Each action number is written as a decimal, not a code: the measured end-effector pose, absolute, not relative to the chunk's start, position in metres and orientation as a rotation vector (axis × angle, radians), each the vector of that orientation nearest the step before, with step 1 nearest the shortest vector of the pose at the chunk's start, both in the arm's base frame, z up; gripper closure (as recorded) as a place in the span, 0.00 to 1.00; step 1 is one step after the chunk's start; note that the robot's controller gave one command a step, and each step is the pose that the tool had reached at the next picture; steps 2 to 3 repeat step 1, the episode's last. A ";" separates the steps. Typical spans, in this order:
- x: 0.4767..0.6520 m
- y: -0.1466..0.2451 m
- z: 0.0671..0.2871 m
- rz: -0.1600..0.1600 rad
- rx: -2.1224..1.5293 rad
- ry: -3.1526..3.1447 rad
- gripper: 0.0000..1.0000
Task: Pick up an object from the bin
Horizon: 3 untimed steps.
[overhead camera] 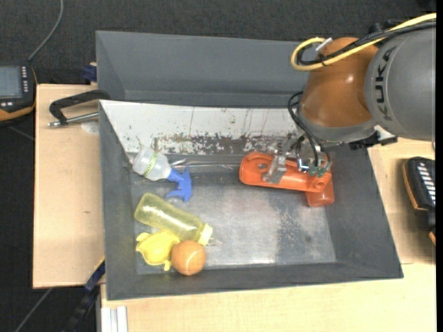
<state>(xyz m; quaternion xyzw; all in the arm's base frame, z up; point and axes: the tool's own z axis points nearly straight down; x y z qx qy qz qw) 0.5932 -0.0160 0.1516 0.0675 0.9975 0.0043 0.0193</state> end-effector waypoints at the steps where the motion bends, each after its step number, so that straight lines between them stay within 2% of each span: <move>1: 0.585 -0.016 0.157 0.013 0.198 3.129 1.00; 3: 0.585 -0.016 0.157 0.013 0.198 3.129 1.00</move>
Offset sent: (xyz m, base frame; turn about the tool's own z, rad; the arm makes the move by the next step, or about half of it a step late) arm -0.0048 -0.0148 0.1336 -0.0279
